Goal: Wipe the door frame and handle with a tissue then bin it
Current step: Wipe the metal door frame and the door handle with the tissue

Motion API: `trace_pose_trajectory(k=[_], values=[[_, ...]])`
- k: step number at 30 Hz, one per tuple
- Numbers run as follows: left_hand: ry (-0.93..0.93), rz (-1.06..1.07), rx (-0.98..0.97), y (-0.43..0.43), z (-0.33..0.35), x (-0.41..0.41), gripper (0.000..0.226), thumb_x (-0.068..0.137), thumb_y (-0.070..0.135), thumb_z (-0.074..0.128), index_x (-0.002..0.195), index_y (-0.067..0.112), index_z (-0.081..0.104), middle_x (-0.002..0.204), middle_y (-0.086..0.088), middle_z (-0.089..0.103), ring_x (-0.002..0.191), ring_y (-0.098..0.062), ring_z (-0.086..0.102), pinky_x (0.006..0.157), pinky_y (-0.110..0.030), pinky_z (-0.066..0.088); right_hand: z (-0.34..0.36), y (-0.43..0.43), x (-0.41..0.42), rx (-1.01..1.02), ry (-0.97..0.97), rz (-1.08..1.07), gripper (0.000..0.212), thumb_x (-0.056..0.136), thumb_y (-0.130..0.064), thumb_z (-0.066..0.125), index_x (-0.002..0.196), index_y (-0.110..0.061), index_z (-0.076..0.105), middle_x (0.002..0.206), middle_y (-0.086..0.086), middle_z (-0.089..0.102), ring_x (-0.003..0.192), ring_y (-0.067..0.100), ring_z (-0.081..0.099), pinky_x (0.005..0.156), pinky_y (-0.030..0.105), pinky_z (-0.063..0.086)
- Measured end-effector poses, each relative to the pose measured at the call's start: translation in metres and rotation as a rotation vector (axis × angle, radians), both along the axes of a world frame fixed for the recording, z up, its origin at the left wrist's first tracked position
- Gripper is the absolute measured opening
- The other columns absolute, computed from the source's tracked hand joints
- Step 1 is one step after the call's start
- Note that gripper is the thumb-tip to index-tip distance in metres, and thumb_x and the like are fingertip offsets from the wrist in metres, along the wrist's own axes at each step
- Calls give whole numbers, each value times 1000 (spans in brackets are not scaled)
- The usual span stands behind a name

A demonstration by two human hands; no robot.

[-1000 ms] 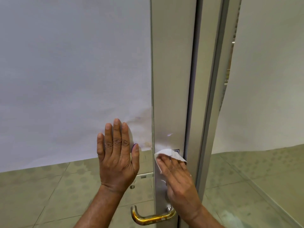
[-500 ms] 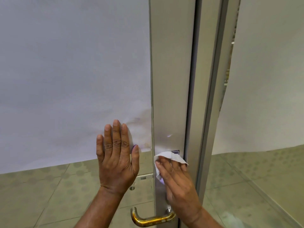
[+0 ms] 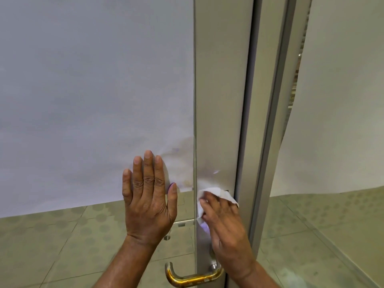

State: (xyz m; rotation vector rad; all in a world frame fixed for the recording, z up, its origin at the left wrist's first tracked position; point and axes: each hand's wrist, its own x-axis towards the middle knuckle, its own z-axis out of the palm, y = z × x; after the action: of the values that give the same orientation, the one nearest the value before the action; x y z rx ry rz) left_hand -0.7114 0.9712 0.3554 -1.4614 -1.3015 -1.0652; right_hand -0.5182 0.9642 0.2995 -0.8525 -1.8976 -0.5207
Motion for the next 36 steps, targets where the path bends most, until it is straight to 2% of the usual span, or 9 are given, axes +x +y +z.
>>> trace_pose_trajectory(k=[3, 6, 10, 15, 21, 23, 27, 32, 36], values=[[-11, 3, -8, 0, 0, 0, 66, 109, 38, 28, 164, 9, 5, 175, -5, -9, 162, -23, -6, 132, -43, -2, 34, 11, -6, 68, 61, 9, 56, 98, -32, 57, 146, -10, 38, 150, 8, 43, 152, 13, 23, 126, 36, 15], [-10, 2, -23, -1, 1, 1, 66, 109, 38, 27, 164, 10, 4, 175, -5, -11, 162, -22, -7, 132, -43, -2, 56, 16, -10, 118, 248, 70, 42, 107, -29, 44, 140, -3, 45, 147, 12, 47, 150, 14, 27, 125, 36, 21], [-7, 3, -19, -2, 1, 1, 65, 110, 39, 25, 164, 10, 4, 175, -5, -10, 162, -22, -7, 132, -42, -3, 29, 5, -7, 57, 191, 60, 42, 109, -29, 36, 144, -5, 38, 148, 10, 45, 151, 14, 28, 125, 34, 19], [2, 4, -9, -1, 1, 1, 66, 110, 40, 26, 164, 9, 5, 175, -6, -8, 163, -23, -6, 132, -42, -3, 30, 7, -7, 74, 64, 57, 44, 107, -32, 41, 144, -9, 42, 151, 6, 41, 149, 17, 32, 126, 34, 17], [-9, -1, -32, -3, 2, 2, 66, 110, 41, 22, 164, 11, 1, 174, -4, -13, 162, -22, -9, 132, -41, -5, 62, 16, -4, 144, 250, 126, 40, 94, -2, 64, 133, -2, 54, 142, 10, 53, 142, 21, 44, 120, 42, 33], [-10, 5, -35, -3, 2, 2, 66, 110, 41, 22, 164, 11, 1, 174, -4, -13, 162, -22, -10, 132, -41, -5, 52, 14, 2, 143, 255, 126, 33, 98, -5, 59, 130, -3, 56, 139, 9, 55, 142, 17, 43, 120, 38, 33], [-10, 3, -31, -2, 1, 1, 66, 110, 40, 24, 164, 10, 3, 175, -5, -11, 162, -22, -8, 132, -41, -5, 11, 9, 7, 132, 53, 87, 41, 90, -4, 66, 130, -8, 58, 142, 7, 53, 143, 19, 42, 121, 39, 32], [-7, 5, -20, -1, 1, 1, 67, 109, 40, 26, 165, 9, 4, 175, -5, -10, 162, -22, -7, 132, -41, -4, -31, 11, 18, 24, -198, 65, 86, 81, 1, 64, 156, -20, 26, 158, 0, 30, 153, 14, 21, 126, 36, 15], [-9, 7, -19, -1, 1, 1, 66, 110, 40, 25, 165, 9, 4, 175, -4, -10, 162, -22, -7, 132, -41, -4, -54, 9, 35, -64, -451, 57, 101, 78, -13, 81, 158, -19, 20, 161, -1, 30, 153, 13, 21, 121, 38, 25]])
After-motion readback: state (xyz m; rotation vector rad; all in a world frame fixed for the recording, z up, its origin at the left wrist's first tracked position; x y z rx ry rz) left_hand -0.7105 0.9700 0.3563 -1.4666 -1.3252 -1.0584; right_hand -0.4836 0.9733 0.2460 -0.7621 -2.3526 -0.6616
